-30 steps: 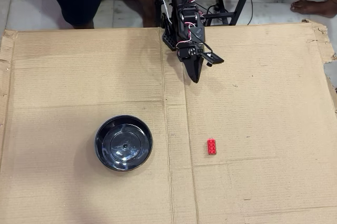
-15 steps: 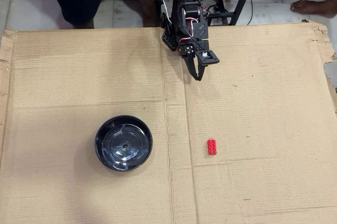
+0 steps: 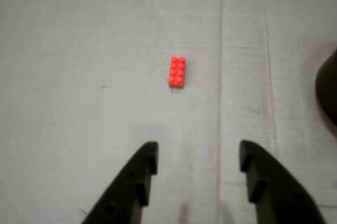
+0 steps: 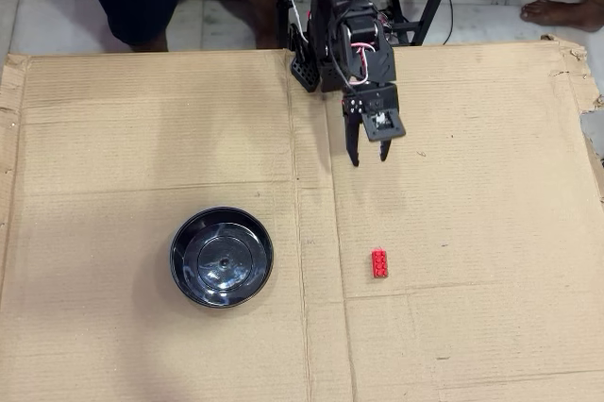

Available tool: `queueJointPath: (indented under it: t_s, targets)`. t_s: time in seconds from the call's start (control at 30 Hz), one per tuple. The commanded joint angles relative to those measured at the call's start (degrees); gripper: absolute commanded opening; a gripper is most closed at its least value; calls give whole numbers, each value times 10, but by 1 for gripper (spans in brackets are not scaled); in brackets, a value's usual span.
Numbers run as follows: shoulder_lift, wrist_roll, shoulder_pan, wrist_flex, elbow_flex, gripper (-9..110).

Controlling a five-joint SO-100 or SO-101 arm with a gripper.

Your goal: Grasp a lego block and put it in the bin.

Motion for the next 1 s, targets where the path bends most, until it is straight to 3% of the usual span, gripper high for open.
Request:
queueJointPath:
  t_s: [0.0, 0.5, 0.97]
  targets:
    - [-62, 33, -2, -11, -86, 18]
    - [-410, 209, -12, -11, -410, 19]
    - [-568, 245, -12, -19, -468, 19]
